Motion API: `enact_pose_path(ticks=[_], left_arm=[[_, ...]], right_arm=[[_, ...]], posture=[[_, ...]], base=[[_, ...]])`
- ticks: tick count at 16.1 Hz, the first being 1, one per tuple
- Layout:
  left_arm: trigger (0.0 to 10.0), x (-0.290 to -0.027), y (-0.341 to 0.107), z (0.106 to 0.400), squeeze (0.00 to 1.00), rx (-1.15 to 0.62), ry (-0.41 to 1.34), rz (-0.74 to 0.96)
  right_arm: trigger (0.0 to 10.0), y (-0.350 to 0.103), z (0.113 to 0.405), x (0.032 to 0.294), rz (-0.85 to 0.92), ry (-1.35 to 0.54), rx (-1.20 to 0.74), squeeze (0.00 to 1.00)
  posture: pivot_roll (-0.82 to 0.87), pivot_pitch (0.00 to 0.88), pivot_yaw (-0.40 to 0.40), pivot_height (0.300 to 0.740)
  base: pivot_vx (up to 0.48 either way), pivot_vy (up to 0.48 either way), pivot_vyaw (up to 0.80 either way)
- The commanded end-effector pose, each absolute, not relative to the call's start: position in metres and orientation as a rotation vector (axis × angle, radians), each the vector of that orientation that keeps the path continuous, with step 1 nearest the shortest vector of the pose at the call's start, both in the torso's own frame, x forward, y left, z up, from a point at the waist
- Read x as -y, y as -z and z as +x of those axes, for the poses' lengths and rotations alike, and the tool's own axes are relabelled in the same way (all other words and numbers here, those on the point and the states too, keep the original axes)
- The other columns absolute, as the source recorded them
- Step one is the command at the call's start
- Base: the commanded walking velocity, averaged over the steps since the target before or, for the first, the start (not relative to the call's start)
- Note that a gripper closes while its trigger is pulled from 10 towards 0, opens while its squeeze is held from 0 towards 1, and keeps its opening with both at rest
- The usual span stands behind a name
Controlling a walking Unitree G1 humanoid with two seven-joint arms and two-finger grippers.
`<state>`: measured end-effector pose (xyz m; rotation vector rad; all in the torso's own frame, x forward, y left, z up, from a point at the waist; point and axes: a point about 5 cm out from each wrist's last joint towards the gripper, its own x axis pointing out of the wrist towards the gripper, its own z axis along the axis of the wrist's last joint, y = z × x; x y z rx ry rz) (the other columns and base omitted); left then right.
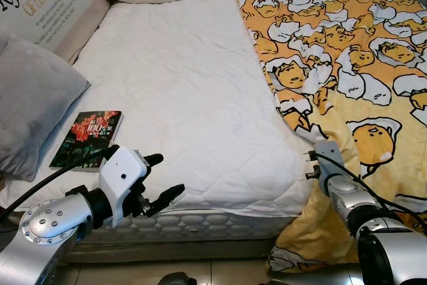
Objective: Clean up the room
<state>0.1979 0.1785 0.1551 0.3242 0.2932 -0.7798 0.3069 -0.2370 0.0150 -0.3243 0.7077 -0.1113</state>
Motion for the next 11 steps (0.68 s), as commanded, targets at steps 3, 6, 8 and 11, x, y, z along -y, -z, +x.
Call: enact_pose_path(ticks=[3,6,8,11], left_arm=[[10.0,-0.177,-0.156,0.197,0.00,-0.287,0.774,0.324],[10.0,-0.176,-0.153,0.200,0.00,-0.285,0.763,0.313],[10.0,-0.179,-0.147,0.202,0.00,-0.292,0.756,0.310],[10.0,-0.185,-0.139,0.208,0.00,-0.297,0.715,0.339]], right_arm=[[0.0,-0.018,0.307,0.246,-0.312,0.136,-0.697,0.00],[0.0,-0.019,0.308,0.246,-0.295,0.138,-0.691,0.00],[0.0,-0.018,0.307,0.245,-0.269,0.142,-0.682,0.00],[0.0,-0.019,0.307,0.245,-0.192,0.087,-0.659,0.00]], posture=[[0.19,0.000,0.059,0.740],[0.16,0.000,0.057,0.740],[0.12,0.000,0.051,0.740],[0.07,0.000,0.040,0.740]], base=[[0.000,0.000,0.00],[0.000,0.000,0.00],[0.000,0.000,0.00],[0.000,0.000,0.00]])
